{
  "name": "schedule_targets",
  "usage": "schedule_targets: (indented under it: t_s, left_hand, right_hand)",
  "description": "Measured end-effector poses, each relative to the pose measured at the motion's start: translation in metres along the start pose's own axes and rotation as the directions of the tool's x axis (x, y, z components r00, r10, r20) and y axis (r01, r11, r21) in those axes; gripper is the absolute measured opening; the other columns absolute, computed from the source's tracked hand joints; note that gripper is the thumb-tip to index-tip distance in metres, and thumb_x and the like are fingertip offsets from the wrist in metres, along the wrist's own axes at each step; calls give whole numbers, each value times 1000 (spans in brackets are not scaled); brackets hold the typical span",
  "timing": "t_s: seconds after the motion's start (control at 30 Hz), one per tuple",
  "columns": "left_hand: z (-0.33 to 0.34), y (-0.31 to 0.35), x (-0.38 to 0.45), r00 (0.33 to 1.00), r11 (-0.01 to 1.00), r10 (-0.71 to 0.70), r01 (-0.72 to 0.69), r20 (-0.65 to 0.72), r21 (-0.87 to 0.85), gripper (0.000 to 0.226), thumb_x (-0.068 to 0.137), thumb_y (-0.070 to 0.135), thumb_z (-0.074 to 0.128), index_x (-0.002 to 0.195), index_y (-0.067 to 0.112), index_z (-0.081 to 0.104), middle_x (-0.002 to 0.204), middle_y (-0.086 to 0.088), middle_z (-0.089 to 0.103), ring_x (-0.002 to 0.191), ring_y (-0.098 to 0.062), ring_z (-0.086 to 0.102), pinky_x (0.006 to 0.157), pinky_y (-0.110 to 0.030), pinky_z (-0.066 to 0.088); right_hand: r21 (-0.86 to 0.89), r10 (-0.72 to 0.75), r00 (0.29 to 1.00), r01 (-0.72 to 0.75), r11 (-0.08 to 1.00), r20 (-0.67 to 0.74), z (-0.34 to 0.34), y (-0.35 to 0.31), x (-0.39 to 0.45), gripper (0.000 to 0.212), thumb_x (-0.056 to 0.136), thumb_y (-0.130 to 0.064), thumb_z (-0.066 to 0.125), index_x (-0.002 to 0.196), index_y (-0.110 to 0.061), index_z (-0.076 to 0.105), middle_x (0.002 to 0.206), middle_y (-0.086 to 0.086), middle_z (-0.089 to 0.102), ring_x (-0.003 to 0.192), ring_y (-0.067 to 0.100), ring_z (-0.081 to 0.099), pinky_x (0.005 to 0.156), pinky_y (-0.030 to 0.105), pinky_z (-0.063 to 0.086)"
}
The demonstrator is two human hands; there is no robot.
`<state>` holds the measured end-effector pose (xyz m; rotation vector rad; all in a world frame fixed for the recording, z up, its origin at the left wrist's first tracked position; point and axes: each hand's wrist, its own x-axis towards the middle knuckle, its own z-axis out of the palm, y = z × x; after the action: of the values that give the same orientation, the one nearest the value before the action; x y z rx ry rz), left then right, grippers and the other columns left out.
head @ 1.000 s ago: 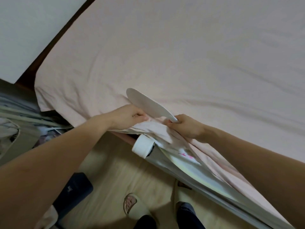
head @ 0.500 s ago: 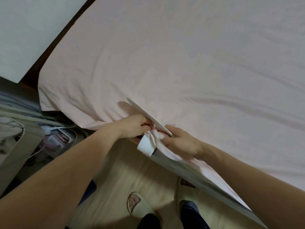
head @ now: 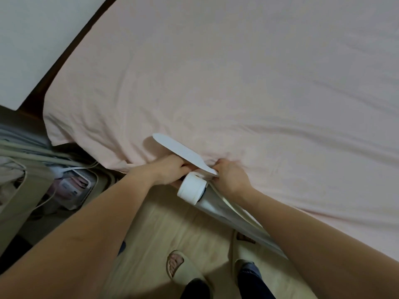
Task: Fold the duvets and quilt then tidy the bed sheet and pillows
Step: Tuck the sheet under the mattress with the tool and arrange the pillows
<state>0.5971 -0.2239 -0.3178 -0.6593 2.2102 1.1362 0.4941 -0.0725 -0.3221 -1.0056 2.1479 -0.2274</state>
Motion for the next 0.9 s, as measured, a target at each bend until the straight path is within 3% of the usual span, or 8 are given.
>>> schedule_targets:
  t_s: [0.13,0.23,0.3,0.4,0.5,0.67,0.8,0.9]
  left_hand:
    - [4,-10,12,998,996,-55,54,15,74,29,97,33,52,122,21,61,123,1,61,114,-20,55,101,-38,43]
    - [7,-10,18,998,996,-51,54,-45,69,11,90,28,61,100,25,67,104,2,68,99,-19,62,91,-39,50]
    - [9,-14,18,996,995,-3,12,-89,100,9,87,28,64,91,25,72,99,3,71,93,-17,64,85,-38,52]
    - [13,-14,10,984,985,100,-77,-146,154,13,90,28,64,90,27,77,85,10,65,87,-13,60,77,-31,49]
    - [10,-15,-1,972,972,166,-133,-167,194,20,89,18,64,101,31,75,86,18,59,88,-7,55,78,-26,44]
    - [22,-33,-3,959,978,46,14,-278,210,18,82,15,71,94,28,76,99,7,70,95,-13,61,81,-21,42]
    - [36,-29,10,925,936,-75,194,-372,292,22,84,15,63,95,29,76,106,-3,64,102,-24,58,92,-29,43]
    - [30,-30,-2,964,974,-129,167,-233,151,30,83,4,58,102,23,73,109,-1,68,104,-22,60,93,-36,47]
  right_hand:
    - [-15,43,993,-42,999,106,-6,-4,-3,23,90,-23,51,91,-9,69,83,7,65,82,28,61,64,28,41]
    - [349,76,967,-160,924,242,-17,-4,-15,41,94,-49,47,97,-15,70,84,0,63,79,18,56,71,28,42]
    - [473,105,976,-185,862,191,-17,-3,-18,28,93,-40,54,102,-22,73,97,-5,69,88,14,61,81,28,48]
    - [474,222,971,-237,848,88,1,0,-12,18,88,-22,63,99,-19,77,95,3,74,89,18,67,82,32,52]
    - [458,249,968,-213,863,-19,14,0,-8,12,84,-16,65,86,-16,77,82,7,73,79,20,67,67,30,49]
    - [321,196,974,-152,935,-110,22,3,0,17,79,-10,62,67,-20,69,67,6,68,67,22,61,55,25,37]
    - [240,137,990,-140,961,29,2,0,8,7,84,-31,65,84,-27,71,84,0,72,81,21,65,70,30,50]
    - [293,35,991,-71,953,127,-39,7,-5,35,88,-59,51,94,-24,53,89,0,65,84,22,59,75,36,47]
